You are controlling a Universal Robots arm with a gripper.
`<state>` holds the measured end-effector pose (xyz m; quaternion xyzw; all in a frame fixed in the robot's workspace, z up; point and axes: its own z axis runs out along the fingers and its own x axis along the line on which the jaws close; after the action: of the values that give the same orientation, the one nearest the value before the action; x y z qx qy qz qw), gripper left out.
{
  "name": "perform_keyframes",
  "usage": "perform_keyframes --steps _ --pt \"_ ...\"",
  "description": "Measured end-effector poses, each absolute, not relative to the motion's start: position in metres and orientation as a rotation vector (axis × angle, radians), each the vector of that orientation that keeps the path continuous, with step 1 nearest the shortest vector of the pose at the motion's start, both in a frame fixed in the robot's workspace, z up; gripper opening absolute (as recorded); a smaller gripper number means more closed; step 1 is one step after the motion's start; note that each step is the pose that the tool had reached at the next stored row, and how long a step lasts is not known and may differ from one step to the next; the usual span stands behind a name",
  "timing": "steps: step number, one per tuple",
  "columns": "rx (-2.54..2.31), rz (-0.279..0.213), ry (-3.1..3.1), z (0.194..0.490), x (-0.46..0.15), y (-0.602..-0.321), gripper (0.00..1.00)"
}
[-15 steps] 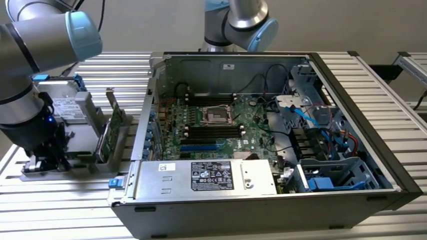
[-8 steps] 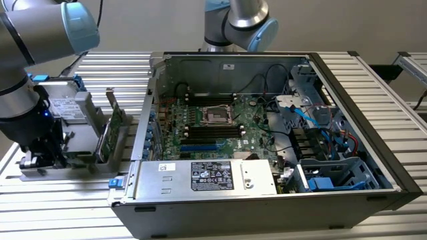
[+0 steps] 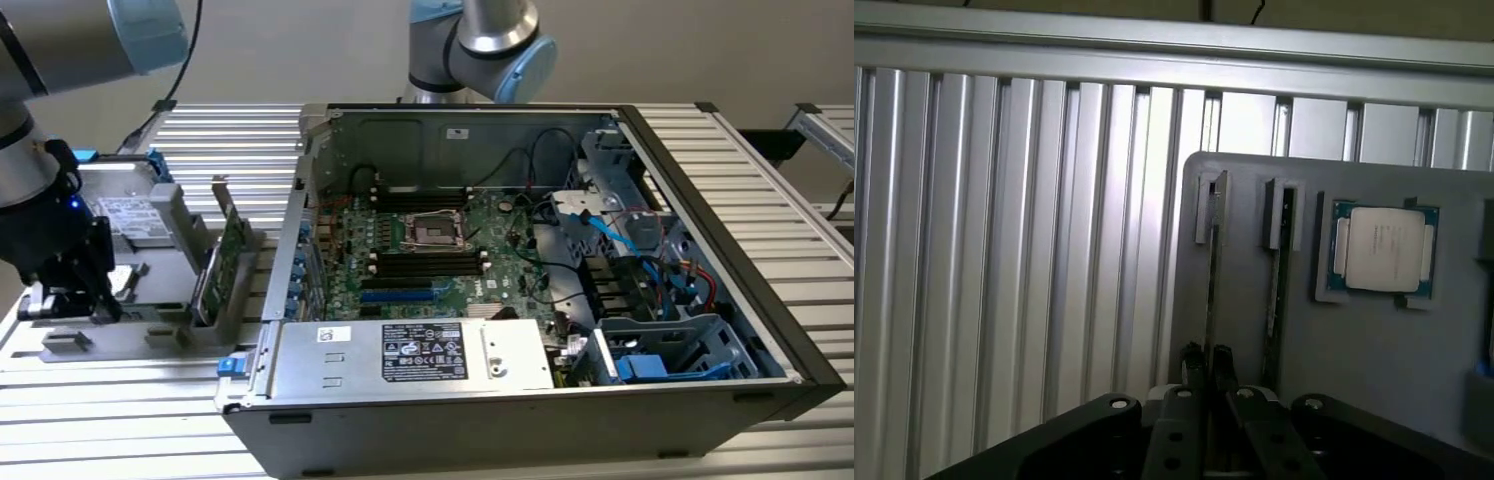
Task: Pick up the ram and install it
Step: 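Pick up the ram and move it above insertion slot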
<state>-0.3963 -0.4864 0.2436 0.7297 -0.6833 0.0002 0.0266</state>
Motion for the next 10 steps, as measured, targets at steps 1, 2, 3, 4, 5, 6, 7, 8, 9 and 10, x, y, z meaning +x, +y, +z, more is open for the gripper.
perform_keyframes --steps 1,2,3,4,5,6,7,8,9,10 --pt "2.254 0.001 -2.111 0.248 -0.396 -0.486 0.13" --pt "2.254 0.001 -2.111 0.253 -0.396 -0.486 0.13" --pt "2.254 0.001 -2.111 0.257 -0.396 -0.486 0.13" --pt "2.254 0.001 -2.111 0.262 -0.394 -0.486 0.13" --pt "2.254 0.001 -2.111 0.267 -0.393 -0.486 0.13" --pt "2.254 0.001 -2.111 0.271 -0.392 -0.486 0.13" --pt "2.254 0.001 -2.111 0.276 -0.390 -0.485 0.13" --pt "2.254 0.001 -2.111 0.281 -0.388 -0.485 0.13" --pt "2.254 0.001 -2.111 0.285 -0.385 -0.485 0.13" --pt "2.254 0.001 -2.111 0.290 -0.383 -0.485 0.13"
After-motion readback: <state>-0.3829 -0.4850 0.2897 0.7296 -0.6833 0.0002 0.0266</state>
